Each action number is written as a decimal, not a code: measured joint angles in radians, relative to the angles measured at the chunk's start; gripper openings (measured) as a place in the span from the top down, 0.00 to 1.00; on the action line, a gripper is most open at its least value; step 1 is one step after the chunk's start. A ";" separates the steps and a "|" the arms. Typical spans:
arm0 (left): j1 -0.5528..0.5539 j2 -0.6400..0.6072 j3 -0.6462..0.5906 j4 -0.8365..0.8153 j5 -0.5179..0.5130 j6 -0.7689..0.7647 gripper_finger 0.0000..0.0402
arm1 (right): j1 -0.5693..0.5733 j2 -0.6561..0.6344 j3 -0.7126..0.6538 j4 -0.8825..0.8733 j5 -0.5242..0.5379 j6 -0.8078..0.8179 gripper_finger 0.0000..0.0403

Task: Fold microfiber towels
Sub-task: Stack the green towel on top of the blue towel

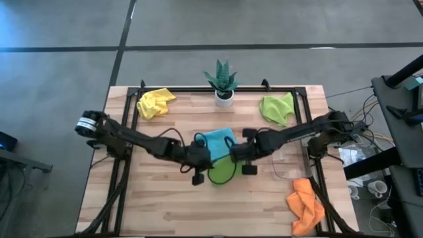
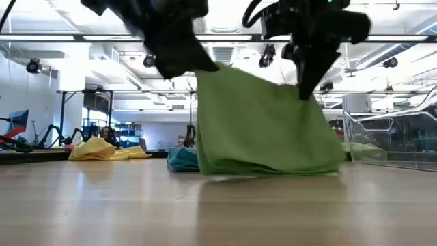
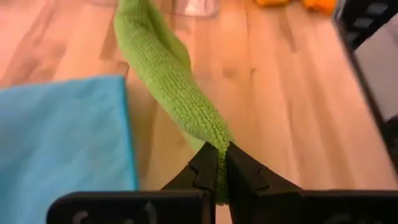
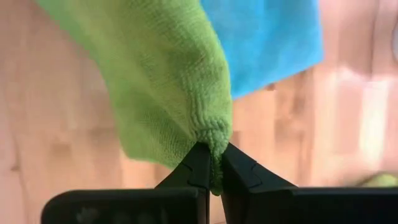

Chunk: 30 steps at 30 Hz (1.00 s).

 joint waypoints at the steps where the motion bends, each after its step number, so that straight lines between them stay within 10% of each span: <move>1: 0.013 -0.004 0.028 -0.070 0.000 0.005 1.00 | -0.015 0.000 0.007 0.008 0.000 -0.018 0.98; 16: 0.293 -0.005 0.050 -0.368 -0.012 0.052 1.00 | -0.254 0.090 0.017 0.207 -0.002 -0.343 0.98; 30: 0.436 0.016 -0.062 -0.255 -0.004 0.109 1.00 | -0.311 0.234 0.017 0.346 0.025 -0.454 0.98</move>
